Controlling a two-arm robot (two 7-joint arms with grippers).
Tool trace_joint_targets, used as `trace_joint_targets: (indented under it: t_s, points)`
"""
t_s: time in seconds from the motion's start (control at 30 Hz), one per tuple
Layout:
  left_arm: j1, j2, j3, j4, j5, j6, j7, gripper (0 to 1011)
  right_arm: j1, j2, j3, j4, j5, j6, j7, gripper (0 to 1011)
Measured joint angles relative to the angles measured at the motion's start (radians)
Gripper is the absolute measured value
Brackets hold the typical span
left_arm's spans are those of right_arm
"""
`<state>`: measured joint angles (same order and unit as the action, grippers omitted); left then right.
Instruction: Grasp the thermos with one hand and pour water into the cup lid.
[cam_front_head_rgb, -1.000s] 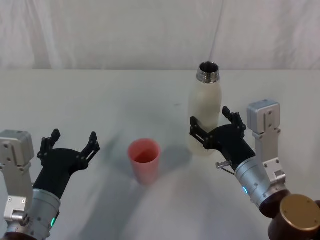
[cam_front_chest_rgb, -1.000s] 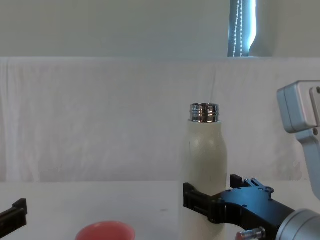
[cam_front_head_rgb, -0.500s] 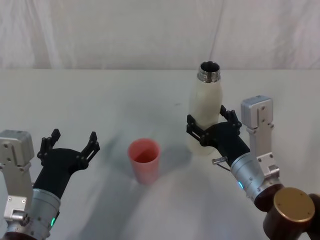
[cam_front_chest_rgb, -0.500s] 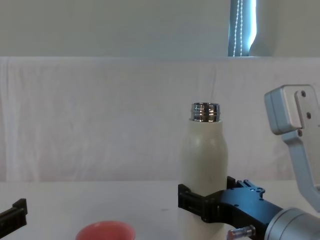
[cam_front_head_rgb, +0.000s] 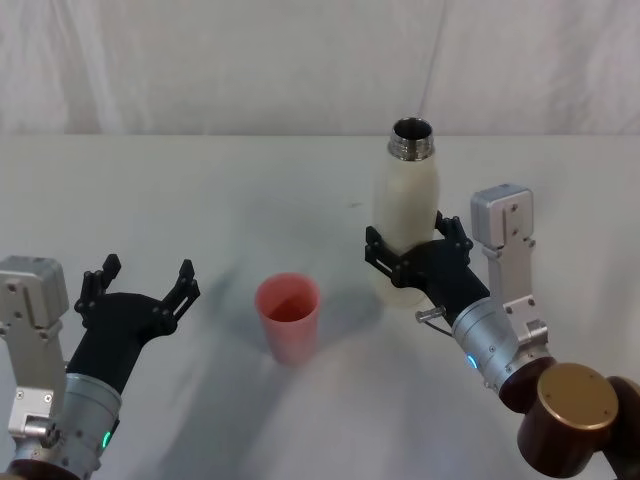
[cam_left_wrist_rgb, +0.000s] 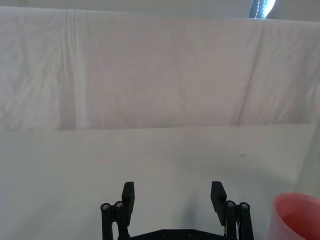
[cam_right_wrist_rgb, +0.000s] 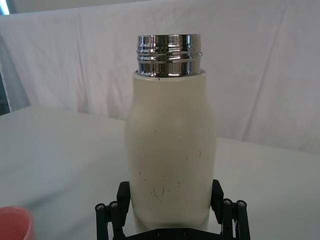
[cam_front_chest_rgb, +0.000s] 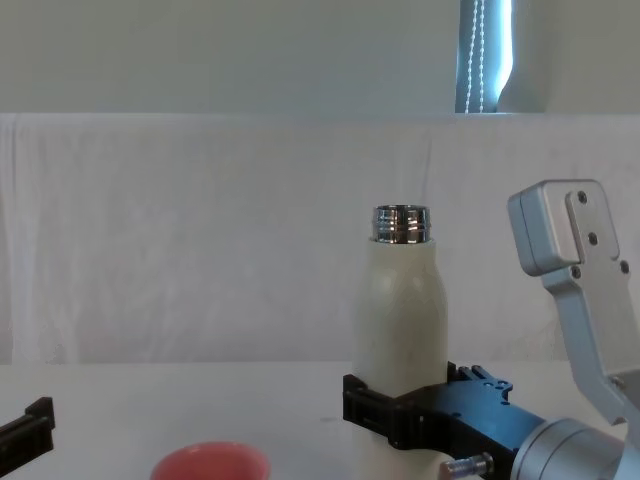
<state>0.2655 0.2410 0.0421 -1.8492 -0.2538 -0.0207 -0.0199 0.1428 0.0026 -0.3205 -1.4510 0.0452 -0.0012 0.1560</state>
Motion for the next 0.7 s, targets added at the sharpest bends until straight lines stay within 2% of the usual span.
trace_joint_targets:
  t_s: [0.33, 0.7]
  points:
    - [0.000, 0.000, 0.000, 0.000, 0.000, 0.000, 0.000, 1001, 0.007, -0.002, -0.004, 0.007, 0.011, 0.006, 0.004, 949]
    - [0.000, 0.000, 0.000, 0.000, 0.000, 0.000, 0.000, 1001, -0.019, 0.013, -0.008, -0.065, 0.005, 0.028, -0.001, 949]
